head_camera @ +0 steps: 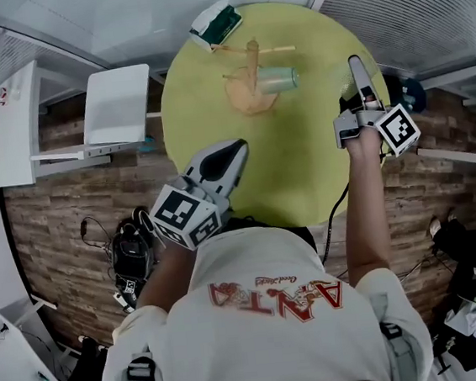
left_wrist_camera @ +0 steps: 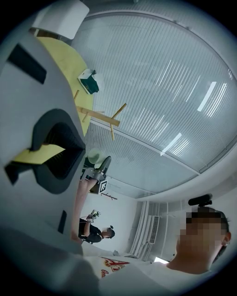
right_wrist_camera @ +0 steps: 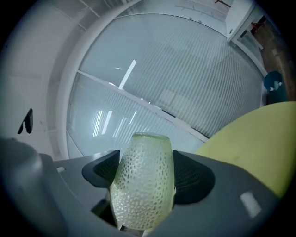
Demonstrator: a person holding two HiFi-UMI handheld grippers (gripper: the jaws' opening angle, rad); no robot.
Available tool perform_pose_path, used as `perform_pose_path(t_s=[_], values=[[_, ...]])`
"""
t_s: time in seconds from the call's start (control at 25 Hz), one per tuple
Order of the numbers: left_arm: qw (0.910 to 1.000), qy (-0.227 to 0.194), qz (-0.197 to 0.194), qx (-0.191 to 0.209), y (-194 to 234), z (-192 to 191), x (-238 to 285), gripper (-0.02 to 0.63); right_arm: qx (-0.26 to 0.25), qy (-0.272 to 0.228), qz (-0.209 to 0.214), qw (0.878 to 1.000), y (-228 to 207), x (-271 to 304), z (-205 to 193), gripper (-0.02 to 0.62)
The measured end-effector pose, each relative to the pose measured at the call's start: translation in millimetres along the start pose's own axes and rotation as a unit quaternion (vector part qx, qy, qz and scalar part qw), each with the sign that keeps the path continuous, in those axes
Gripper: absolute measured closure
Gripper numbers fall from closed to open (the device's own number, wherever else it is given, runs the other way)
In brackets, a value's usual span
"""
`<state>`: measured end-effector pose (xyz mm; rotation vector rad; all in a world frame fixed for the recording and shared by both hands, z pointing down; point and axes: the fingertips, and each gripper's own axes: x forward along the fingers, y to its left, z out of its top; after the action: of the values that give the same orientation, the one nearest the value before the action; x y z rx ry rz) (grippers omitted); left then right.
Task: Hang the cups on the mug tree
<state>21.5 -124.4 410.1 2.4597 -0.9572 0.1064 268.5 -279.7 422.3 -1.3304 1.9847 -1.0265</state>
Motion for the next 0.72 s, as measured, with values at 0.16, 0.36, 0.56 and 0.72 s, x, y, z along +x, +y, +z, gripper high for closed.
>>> perform_pose_path(t_s=[0.16, 0.36, 0.56, 0.72], values=[[1.0, -0.005, 0.006, -0.003, 3, 0, -5, 0.598, -0.029, -0.023, 0.056, 0.998, 54, 21, 10, 0.249], [0.9999, -0.007, 0.012, -0.01, 9, -3, -12, 0.598, -0.013, -0.049, 0.072, 0.996, 74, 47, 8, 0.249], [0.9997, -0.008, 0.017, -0.015, 14, -5, -17, 0.598, -0.013, -0.044, 0.078, 0.996, 83, 64, -9, 0.249], [0.9996, -0.008, 0.017, -0.02, 16, -7, -20, 0.598, -0.049, -0.038, 0.093, 0.994, 89, 67, -24, 0.249]])
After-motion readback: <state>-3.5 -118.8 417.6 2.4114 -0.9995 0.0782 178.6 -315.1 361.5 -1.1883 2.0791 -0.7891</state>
